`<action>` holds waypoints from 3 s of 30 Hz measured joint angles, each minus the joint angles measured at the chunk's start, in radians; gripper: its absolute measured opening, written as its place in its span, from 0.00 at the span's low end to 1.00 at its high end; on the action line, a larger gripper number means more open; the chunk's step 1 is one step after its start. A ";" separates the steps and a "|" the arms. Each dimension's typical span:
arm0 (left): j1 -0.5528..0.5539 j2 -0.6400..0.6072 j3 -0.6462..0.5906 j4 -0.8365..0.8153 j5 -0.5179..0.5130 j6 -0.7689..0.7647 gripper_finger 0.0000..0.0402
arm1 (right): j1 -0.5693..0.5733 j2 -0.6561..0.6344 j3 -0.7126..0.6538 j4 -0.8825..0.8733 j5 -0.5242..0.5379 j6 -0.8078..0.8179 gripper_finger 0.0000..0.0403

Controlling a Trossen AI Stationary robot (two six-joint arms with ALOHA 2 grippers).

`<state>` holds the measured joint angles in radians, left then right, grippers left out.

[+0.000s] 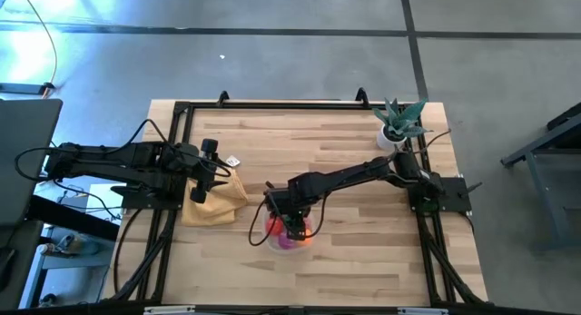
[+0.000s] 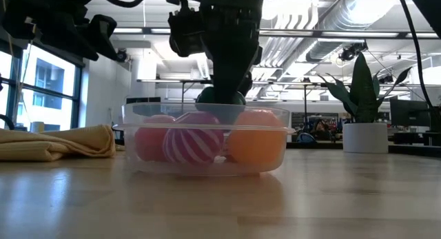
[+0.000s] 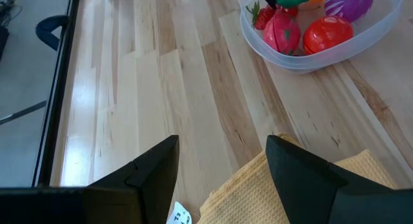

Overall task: Pick and placing Produce into tupperware
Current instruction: Put the green bell pepper into the transparent bin, then return to Home Position

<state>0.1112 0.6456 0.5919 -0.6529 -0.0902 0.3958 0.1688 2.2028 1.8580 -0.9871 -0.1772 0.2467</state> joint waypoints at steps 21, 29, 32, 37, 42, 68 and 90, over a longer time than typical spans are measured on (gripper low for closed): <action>0.000 0.000 0.000 0.000 0.000 0.000 0.55 | -0.019 -0.007 0.000 -0.029 -0.013 0.026 0.73; 0.000 0.000 0.000 0.000 0.000 0.000 0.55 | -0.004 -0.130 0.000 -0.026 0.215 0.037 0.73; 0.000 0.000 0.000 0.000 0.000 0.000 0.55 | 0.019 -0.183 0.000 -0.025 0.334 0.033 0.73; 0.000 0.000 0.000 0.000 0.000 0.000 0.55 | 0.071 -0.215 0.000 -0.026 0.412 0.082 0.73; 0.000 0.000 0.000 0.000 0.000 0.000 0.55 | 0.138 -0.207 0.000 -0.048 0.411 0.143 0.73; 0.000 0.000 0.000 0.000 0.000 0.000 0.55 | 0.173 -0.179 0.000 -0.208 0.695 0.272 0.73; 0.000 0.000 0.000 0.000 0.000 0.000 0.55 | 0.099 -0.436 -0.010 -0.149 0.753 0.003 0.58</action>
<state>0.1112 0.6456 0.5919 -0.6531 -0.0903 0.3957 0.2674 1.7666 1.8477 -1.1359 0.5761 0.2498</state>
